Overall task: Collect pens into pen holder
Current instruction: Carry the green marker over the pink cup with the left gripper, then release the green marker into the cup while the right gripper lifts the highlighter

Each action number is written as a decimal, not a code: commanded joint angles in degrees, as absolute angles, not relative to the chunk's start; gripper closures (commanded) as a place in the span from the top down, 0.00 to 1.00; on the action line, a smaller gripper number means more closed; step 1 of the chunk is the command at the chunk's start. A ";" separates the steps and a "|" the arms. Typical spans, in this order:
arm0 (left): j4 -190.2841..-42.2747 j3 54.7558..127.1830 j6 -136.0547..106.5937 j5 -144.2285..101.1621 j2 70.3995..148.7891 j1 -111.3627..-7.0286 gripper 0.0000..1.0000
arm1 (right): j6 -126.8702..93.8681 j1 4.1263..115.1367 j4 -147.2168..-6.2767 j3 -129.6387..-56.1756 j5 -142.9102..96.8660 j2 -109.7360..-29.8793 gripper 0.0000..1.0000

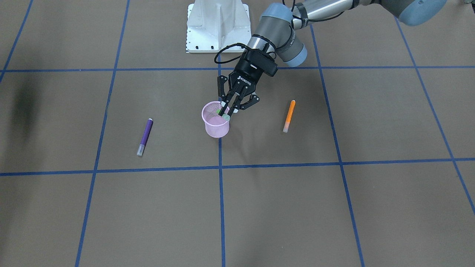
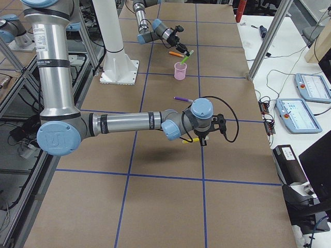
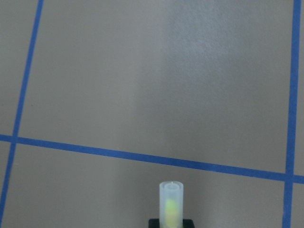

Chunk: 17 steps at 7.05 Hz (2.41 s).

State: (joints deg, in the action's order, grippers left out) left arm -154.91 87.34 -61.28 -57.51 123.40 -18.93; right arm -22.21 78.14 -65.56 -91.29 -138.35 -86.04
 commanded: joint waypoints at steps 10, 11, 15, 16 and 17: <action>-127.89 98.84 -66.09 -96.21 119.90 -33.96 0.95 | -41.83 74.27 -35.71 -99.57 -130.52 -81.04 0.00; -119.44 100.70 -65.57 -107.03 119.80 -39.67 0.95 | -42.71 72.44 -34.03 -101.06 -128.08 -80.95 0.00; -112.15 99.85 -54.94 -112.41 116.28 -42.19 0.94 | -50.45 51.13 -24.29 -104.59 -106.42 -80.08 0.00; -112.06 98.28 -54.76 -112.41 116.19 -41.93 0.94 | -50.45 46.54 -24.08 -104.33 -102.00 -79.72 0.00; -111.10 97.22 -52.58 -112.41 116.10 -41.84 0.94 | -49.93 43.28 -24.08 -104.07 -99.87 -78.85 0.00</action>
